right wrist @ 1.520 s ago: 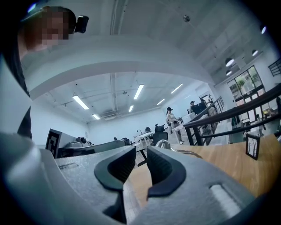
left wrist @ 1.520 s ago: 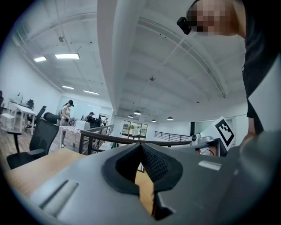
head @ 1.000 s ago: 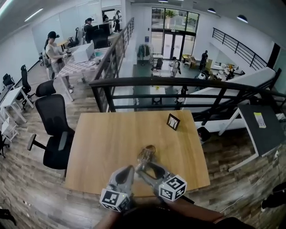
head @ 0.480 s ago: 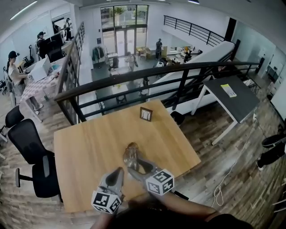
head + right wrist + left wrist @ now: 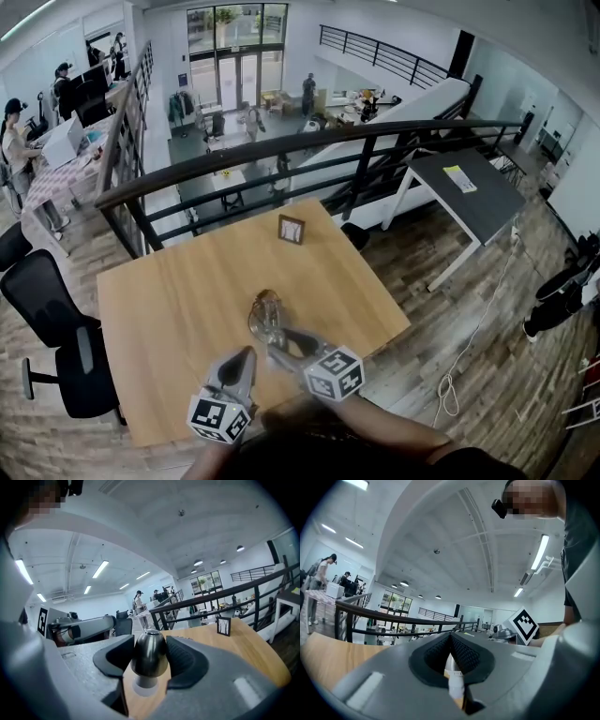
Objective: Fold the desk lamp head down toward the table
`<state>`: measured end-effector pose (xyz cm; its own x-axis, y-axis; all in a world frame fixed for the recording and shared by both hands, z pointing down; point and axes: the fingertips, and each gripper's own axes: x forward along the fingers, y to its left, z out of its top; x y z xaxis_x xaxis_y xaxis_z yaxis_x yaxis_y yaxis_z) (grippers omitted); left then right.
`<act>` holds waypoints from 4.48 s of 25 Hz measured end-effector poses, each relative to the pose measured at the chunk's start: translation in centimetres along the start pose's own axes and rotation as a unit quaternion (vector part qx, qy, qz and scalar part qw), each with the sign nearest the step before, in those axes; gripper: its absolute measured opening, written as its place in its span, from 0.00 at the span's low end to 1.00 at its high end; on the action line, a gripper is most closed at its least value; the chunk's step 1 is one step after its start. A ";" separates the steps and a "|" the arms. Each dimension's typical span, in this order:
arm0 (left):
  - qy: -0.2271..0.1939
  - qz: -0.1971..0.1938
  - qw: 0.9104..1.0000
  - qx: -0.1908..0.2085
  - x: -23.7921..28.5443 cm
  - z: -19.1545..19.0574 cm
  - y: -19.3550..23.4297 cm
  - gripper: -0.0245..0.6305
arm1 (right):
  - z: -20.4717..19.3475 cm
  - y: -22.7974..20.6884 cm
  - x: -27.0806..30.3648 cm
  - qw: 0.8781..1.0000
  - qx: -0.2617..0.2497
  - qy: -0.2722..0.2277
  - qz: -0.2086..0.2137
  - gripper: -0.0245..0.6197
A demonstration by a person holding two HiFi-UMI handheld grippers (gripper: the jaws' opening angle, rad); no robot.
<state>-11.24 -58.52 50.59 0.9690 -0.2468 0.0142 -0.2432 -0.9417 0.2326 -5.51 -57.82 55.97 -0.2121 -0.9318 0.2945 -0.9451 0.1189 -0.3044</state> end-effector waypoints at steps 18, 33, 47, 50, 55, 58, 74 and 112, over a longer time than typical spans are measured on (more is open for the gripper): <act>0.026 0.031 0.999 -0.020 -2.2 -2.0 2.6 0.04 | -16.4 -0.5 3.0 0.974 -0.141 0.174 -0.037 0.34; 0.040 0.070 0.997 -0.018 -4.1 -2.8 5.2 0.04 | -23.1 -6.0 8.6 0.938 -0.249 0.224 -0.087 0.35; 0.012 0.044 0.999 -0.007 -2.2 -0.6 3.3 0.04 | -11.0 -1.2 6.2 0.979 -0.165 0.114 -0.044 0.18; 0.001 0.034 0.999 -0.001 -1.4 0.7 2.4 0.04 | -5.5 0.8 4.5 0.989 -0.136 0.056 -0.025 0.04; -0.013 0.022 1.000 0.009 0.0 1.3 1.7 0.04 | 1.0 2.8 2.0 0.989 -0.143 -0.018 -0.006 0.04; -0.017 0.025 0.999 0.013 0.8 1.5 1.4 0.04 | 2.6 2.8 1.3 0.989 -0.147 -0.035 0.005 0.04; -0.044 0.162 0.986 0.015 5.9 0.4 -3.3 0.04 | 5.1 -1.7 -2.8 0.973 -0.168 -0.050 0.152 0.04; -0.042 0.148 0.988 0.031 -8.8 -5.8 -26.2 0.04 | -6.5 10.4 -26.7 0.977 -0.122 -0.076 0.159 0.04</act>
<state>-13.08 -30.33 49.96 0.8484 -0.5293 -0.0080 -0.5205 -0.8369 0.1694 -11.35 -29.48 50.86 -0.4828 -0.8723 0.0773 -0.8725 0.4715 -0.1283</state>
